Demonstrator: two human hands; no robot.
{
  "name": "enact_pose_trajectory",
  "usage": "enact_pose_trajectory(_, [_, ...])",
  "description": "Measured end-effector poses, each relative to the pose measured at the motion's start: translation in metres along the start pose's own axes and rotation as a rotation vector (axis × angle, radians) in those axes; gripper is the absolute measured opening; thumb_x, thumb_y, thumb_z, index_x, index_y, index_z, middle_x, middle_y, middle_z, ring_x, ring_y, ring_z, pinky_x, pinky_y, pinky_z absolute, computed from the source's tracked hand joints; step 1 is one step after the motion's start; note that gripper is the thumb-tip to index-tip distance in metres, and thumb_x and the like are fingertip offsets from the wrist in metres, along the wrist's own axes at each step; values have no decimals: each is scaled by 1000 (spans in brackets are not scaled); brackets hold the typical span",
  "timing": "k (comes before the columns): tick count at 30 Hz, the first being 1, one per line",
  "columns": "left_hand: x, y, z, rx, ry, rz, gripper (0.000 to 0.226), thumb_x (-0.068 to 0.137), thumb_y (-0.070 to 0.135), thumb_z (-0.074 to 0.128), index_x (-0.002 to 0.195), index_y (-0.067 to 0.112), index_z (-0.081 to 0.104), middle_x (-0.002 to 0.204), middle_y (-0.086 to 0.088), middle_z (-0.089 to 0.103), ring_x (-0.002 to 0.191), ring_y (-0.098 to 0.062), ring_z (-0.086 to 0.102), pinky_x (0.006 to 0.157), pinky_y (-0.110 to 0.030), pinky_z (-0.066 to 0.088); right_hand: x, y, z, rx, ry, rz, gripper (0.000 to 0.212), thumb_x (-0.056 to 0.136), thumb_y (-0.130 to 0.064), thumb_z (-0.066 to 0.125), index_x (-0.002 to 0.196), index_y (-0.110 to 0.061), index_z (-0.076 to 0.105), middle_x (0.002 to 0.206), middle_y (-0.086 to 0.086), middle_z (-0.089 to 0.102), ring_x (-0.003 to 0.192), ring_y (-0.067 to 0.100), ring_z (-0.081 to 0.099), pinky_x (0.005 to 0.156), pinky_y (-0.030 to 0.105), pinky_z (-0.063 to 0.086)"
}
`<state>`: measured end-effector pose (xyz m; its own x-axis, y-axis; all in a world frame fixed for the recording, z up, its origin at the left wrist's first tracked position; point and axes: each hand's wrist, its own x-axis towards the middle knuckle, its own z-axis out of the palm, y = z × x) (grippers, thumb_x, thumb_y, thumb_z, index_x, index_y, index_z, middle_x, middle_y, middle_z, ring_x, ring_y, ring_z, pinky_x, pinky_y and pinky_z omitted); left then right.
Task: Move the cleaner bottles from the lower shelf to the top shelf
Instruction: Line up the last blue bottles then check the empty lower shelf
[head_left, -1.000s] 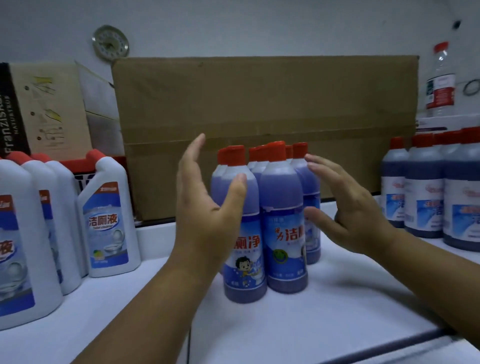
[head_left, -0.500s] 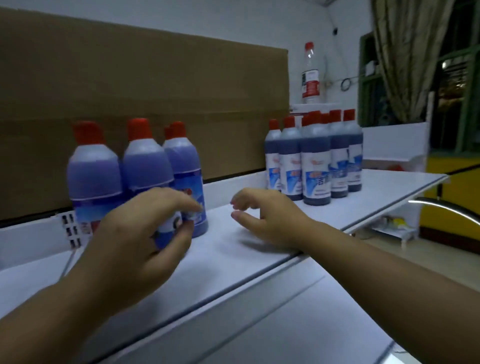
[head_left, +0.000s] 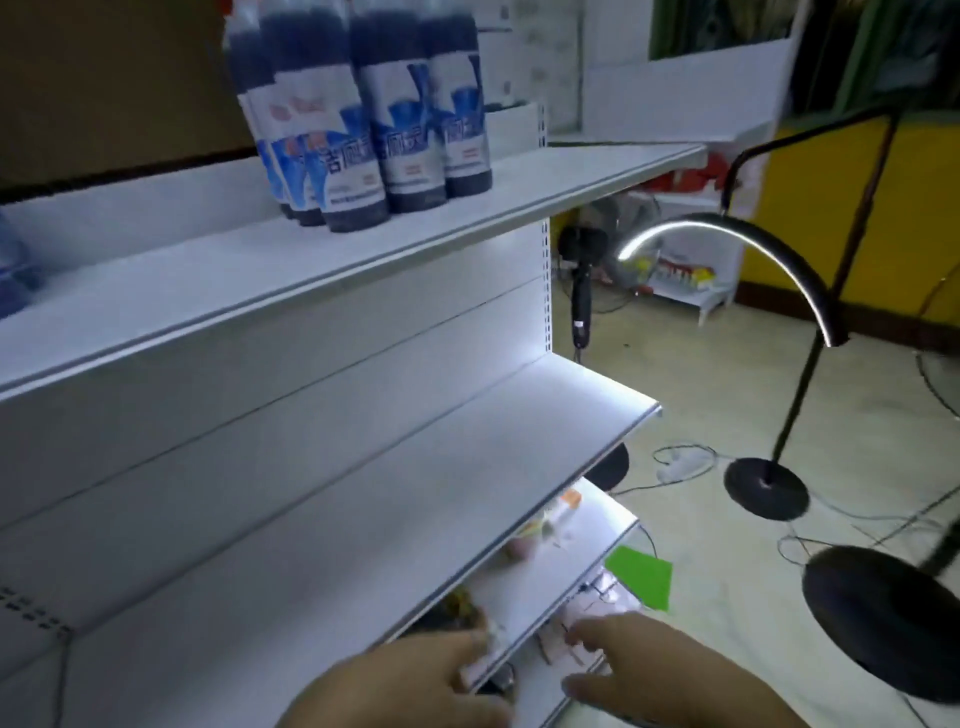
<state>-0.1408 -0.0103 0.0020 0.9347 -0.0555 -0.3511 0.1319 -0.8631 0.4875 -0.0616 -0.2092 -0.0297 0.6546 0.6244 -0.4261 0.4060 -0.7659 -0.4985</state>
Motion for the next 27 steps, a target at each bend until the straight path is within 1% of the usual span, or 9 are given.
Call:
enact_pose_trajectory(2, [23,13,-6,-24,96,-50,51,81,55,54,130,49,41,119,24,56,107,3,55,95,-17,42,0,20,-12,-12,23,7,45,87,-51,51,128,-32,49,132,-7,53,122,13,49,96,22,38])
enact_pose_trajectory(4, [39,28,-15,-62,191,-15,43,84,51,54,123,62,37,123,27,51,107,4,55,93,-17,41,7,37,-30,21,62,-1,46,85,-54,52,126,-33,50,126,-9,53,116,11,48,97,22,38])
enact_pose_trajectory(6, [57,38,-21,-78,139,-15,42,84,53,53,119,68,35,125,27,50,110,4,54,94,-16,40,20,51,-49,104,90,19,47,85,-54,53,128,-36,48,116,-14,54,107,5,52,94,19,41])
enact_pose_trajectory(9, [85,38,-28,-18,37,-57,55,85,54,53,136,52,33,140,20,46,122,-3,48,99,-19,36,48,63,-69,83,104,36,49,86,-55,51,131,-37,45,121,-11,56,109,6,53,94,20,42])
enact_pose_trajectory(12, [114,39,-48,-4,29,-70,59,88,54,50,142,43,29,146,17,41,128,-6,43,101,-21,34,69,61,-86,56,-25,31,53,83,-59,52,132,-40,43,127,-12,55,114,6,52,98,23,40])
enact_pose_trajectory(15, [152,48,-72,7,89,-29,62,90,57,46,146,43,22,150,16,35,128,-10,45,103,-25,34,84,71,-118,86,-31,39,52,82,-61,52,130,-42,44,126,-14,56,109,4,55,98,25,43])
enact_pose_trajectory(19, [196,61,-80,-87,138,15,60,90,56,46,144,46,22,148,18,36,130,-6,41,102,-23,33,107,98,-155,-13,142,105,53,85,-59,49,133,-38,42,128,-12,56,111,7,52,96,25,43])
enact_pose_trajectory(22, [215,66,-76,-71,117,-31,59,88,58,49,141,48,26,142,21,43,125,-3,45,103,-23,37,126,108,-170,22,76,38,52,84,-60,50,132,-41,42,126,-15,56,110,4,53,97,26,44])
enact_pose_trajectory(27, [228,92,-98,-60,415,-141,54,90,56,44,141,49,26,138,25,45,120,2,44,96,-17,35,153,119,-201,24,31,-163,49,83,-59,52,127,-40,46,119,-18,59,102,0,55,92,21,45])
